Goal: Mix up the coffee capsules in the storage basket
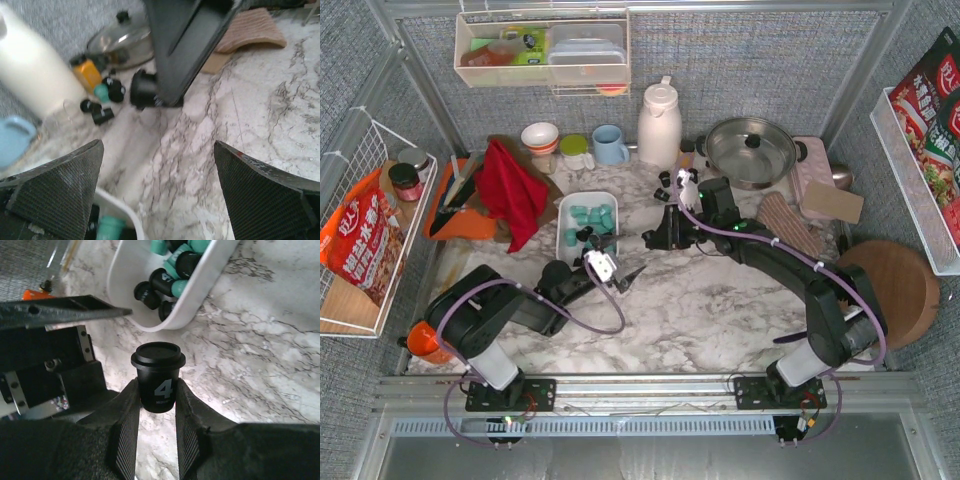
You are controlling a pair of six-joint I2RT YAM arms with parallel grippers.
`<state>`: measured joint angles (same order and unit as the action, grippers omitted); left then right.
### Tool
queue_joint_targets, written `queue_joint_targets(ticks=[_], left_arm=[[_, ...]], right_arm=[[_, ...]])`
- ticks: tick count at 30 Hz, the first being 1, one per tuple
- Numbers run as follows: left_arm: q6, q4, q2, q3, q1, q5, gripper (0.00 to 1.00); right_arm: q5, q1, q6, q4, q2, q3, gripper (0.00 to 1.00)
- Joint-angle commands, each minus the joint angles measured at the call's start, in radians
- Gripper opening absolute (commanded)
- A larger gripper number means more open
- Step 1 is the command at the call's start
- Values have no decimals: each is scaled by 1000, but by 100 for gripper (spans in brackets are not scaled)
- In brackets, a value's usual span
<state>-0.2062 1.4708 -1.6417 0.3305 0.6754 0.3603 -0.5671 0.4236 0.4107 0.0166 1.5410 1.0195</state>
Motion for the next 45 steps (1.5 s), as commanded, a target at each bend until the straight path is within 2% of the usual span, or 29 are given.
queue_joint_targets(ticks=[1,5,15,24,31,34,37,39,42,45], left_arm=[[-157,203,-33,17,38,1,99],[-195,203,-43,38,57,-35,99],[-214,203,-58,65,77,-12,98],[-213,202,-60,66,82,-47,70],[-217,203,-54,74,88,-62,59],[-220,202,-52,74,90,-60,47],[-222,201,-53,72,92,-58,33],[-219,201,-53,68,93,-63,27],[-203,201,-52,54,94,-85,21],[-187,201,-51,39,93,-108,17]], right_arm=[[-94,2,59,65,2,8,18],[-128,6,82,84,5,8,18],[-191,11,145,142,24,12,19],[-214,12,152,152,35,16,20],[-216,18,132,137,48,22,22],[-216,21,121,128,45,26,23],[-194,23,103,101,42,31,31],[-167,24,85,80,34,29,42],[-117,23,47,47,15,25,56],[-75,23,19,38,-6,19,65]])
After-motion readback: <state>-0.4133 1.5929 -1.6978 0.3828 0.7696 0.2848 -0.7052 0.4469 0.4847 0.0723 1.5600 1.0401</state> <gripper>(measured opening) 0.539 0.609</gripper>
